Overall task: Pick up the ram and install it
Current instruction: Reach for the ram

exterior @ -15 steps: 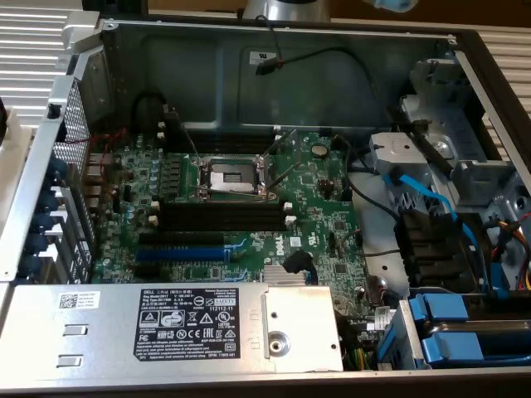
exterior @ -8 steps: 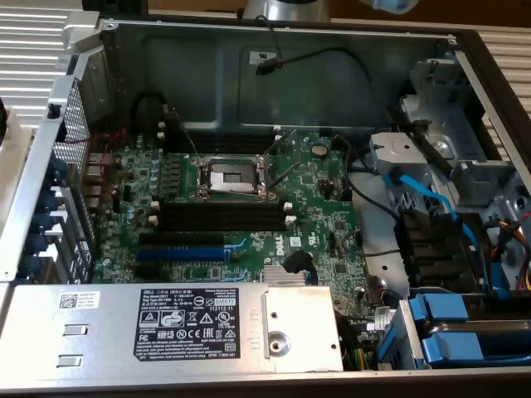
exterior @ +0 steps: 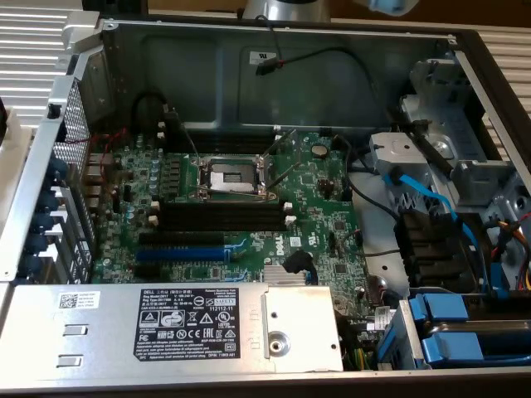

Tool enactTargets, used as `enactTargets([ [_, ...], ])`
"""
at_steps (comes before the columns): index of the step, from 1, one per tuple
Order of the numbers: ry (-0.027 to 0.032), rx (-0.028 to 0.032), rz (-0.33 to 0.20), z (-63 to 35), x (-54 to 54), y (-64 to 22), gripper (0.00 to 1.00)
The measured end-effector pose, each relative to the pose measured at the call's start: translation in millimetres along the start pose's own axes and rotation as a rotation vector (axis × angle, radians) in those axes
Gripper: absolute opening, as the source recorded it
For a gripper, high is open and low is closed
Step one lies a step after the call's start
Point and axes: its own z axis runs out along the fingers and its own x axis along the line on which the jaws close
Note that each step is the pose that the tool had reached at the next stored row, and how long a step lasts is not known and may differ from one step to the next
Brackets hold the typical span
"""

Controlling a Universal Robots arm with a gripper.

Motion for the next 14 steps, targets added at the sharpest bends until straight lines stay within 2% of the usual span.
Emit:
enactTargets([
  [2,0.006,0.0002,0.0,-0.2,-7.1,0.2,0.99],
  [5,0.0095,0.0005,0.0,-1.1,-18.7,0.6,0.99],
  [14,0.0121,0.0009,0.0,-5.1,-56.2,1.5,0.99],
])
